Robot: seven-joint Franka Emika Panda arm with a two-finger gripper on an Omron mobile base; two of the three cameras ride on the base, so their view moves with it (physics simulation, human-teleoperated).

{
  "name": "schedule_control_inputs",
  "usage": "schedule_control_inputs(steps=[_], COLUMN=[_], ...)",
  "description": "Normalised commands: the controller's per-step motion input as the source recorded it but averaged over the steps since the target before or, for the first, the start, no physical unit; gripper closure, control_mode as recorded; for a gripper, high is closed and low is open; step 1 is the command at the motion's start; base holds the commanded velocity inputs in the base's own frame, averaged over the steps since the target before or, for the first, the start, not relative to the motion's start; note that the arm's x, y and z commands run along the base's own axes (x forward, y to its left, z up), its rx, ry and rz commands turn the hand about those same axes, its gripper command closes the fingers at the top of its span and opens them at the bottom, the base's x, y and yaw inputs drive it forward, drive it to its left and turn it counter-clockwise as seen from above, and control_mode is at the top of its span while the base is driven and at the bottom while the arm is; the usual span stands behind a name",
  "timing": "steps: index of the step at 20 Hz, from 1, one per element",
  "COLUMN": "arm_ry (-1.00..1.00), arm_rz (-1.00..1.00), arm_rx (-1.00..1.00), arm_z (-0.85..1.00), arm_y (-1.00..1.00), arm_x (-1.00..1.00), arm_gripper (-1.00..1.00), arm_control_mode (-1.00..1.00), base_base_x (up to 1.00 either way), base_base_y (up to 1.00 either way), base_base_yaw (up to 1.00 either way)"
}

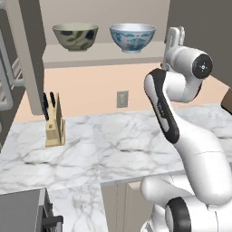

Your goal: Open the cabinet. Pick the bowls from the counter and place them in the cabinet. Then close the cabinet.

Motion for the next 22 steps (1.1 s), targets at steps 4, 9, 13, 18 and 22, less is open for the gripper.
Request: schedule_control_inputs(steps=[4, 9, 13, 18, 22], arm_ry=[0.31, 0.02, -0.01, 0.0, 0.01], arm_rz=[0.0, 0.0, 0.0, 0.0, 0.02], arm_rx=[-0.03, 0.0, 0.03, 0.06, 0.0], arm_z=[0.03, 0.0, 0.0, -0.01, 0.0], arm_y=[0.0, 0.07, 0.25, 0.51, 0.57], arm_x=[-0.88, -0.97, -0.99, -0.9, -0.77], arm_gripper=[-1.0, -1.0, -1.0, -1.0, -1.0], arm_control_mode=[-1.0, -1.0, -1.0, -1.0, -1.0], base_base_x=[0.0, 0.0, 0.0, 0.0, 0.0], base_base_y=[0.0, 0.0, 0.0, 0.0, 0.0], base_base_yaw=[0.0, 0.0, 0.0, 0.0, 0.0])
